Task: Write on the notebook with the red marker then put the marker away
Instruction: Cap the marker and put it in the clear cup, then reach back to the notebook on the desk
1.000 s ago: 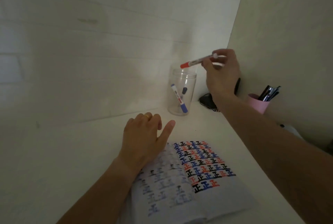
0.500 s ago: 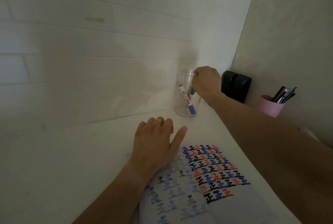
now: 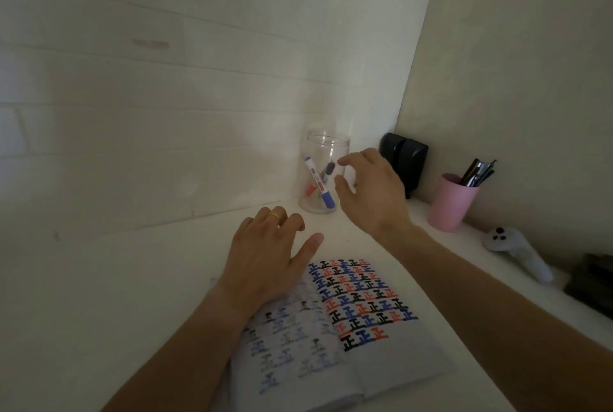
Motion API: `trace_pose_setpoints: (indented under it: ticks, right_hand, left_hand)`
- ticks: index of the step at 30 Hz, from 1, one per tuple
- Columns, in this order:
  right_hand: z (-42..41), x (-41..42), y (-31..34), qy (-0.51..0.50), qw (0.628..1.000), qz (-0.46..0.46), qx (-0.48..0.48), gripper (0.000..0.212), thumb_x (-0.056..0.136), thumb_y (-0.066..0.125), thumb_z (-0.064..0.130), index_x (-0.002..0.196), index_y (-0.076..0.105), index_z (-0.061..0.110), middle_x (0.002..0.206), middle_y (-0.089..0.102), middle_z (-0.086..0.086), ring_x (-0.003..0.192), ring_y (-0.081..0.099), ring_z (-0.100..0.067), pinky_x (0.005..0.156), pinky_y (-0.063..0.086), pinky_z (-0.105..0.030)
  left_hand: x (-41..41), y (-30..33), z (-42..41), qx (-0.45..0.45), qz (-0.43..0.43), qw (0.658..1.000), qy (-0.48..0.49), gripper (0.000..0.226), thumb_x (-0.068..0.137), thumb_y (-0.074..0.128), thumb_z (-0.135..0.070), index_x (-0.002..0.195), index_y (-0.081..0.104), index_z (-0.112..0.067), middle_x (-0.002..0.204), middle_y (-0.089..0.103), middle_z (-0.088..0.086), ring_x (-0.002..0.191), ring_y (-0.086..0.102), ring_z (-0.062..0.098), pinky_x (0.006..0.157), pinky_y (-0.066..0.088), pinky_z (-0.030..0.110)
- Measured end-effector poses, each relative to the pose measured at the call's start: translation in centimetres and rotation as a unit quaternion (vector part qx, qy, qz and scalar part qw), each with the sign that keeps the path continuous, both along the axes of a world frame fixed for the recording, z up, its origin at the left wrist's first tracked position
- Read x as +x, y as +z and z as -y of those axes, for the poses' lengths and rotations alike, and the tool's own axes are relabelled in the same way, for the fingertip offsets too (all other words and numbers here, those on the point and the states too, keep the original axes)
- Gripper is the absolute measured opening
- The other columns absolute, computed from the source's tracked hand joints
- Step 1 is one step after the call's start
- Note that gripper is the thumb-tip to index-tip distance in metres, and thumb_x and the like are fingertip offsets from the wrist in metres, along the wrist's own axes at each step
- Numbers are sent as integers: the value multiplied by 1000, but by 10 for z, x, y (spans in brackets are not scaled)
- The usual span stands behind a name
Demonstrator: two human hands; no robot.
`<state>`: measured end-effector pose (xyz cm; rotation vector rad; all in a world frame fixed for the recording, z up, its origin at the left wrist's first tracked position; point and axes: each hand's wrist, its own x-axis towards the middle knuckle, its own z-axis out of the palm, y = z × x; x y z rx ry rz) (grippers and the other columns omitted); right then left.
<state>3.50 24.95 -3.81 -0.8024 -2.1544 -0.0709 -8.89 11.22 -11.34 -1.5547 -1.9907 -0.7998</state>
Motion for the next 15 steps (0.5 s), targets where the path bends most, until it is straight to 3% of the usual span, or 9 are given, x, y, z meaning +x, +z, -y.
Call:
trace_pose_setpoints:
  ticks: [7, 11, 15]
  right_hand:
    - [63, 81, -44, -12, 994, 31, -102, 37, 96, 53, 47, 127, 63, 29, 132, 59, 5, 123, 52, -15, 93, 38, -26]
    - [64, 102, -61, -34, 988, 51, -145, 41, 96, 49, 53, 128, 62, 31, 134, 57, 6, 125, 50, -14, 97, 38, -27]
    - [67, 108, -93, -54, 981, 64, -177, 44, 96, 45, 54, 128, 62, 29, 131, 60, 4, 120, 52, -17, 100, 44, -32]
  left_hand:
    - [16, 16, 19, -7, 4, 999, -33, 43, 93, 41, -59, 105, 66, -26, 108, 64, -2, 98, 60, 16, 80, 50, 34]
    - [12, 22, 36, -84, 56, 994, -46, 47, 90, 37, -67, 114, 59, -34, 123, 57, -6, 111, 55, 14, 87, 47, 35]
    - [10, -9, 51, -124, 74, 988, -46, 46, 84, 38, -73, 114, 54, -42, 122, 54, -14, 111, 53, 9, 87, 46, 31]
